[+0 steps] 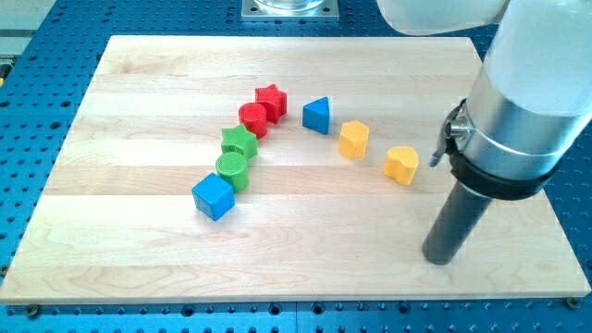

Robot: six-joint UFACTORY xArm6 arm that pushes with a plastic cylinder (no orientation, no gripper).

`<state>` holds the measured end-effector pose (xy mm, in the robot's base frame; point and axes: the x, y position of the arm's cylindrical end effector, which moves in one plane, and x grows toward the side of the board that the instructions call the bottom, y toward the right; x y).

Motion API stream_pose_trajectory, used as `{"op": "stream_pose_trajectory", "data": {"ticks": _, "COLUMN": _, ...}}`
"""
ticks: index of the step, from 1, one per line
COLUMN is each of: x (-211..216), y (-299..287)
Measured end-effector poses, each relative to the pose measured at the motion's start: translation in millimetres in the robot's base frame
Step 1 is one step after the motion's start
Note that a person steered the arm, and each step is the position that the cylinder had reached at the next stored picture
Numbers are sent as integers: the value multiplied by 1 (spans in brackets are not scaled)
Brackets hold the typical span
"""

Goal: Move cube towards the red circle

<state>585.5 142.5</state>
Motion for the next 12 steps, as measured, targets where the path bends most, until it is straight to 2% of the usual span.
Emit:
{"op": "stream_pose_trajectory", "data": {"ticks": 1, "x": 27, "y": -76}}
{"op": "stream_pose_trajectory", "data": {"ticks": 2, "x": 33, "y": -109}}
{"op": "stream_pose_trajectory", "data": {"ticks": 3, "x": 33, "y": -173}}
{"op": "stream_pose_trajectory", "data": {"ticks": 4, "x": 14, "y": -259}}
{"op": "stream_pose_trajectory", "data": {"ticks": 5, "x": -31, "y": -319}}
{"op": "stream_pose_trajectory", "data": {"ticks": 7, "x": -71, "y": -271}}
{"op": "stream_pose_trajectory", "data": {"ticks": 8, "x": -70, "y": -238}}
{"op": "stream_pose_trajectory", "data": {"ticks": 10, "x": -41, "y": -234}}
{"op": "stream_pose_trajectory", "data": {"ticks": 12, "x": -29, "y": -233}}
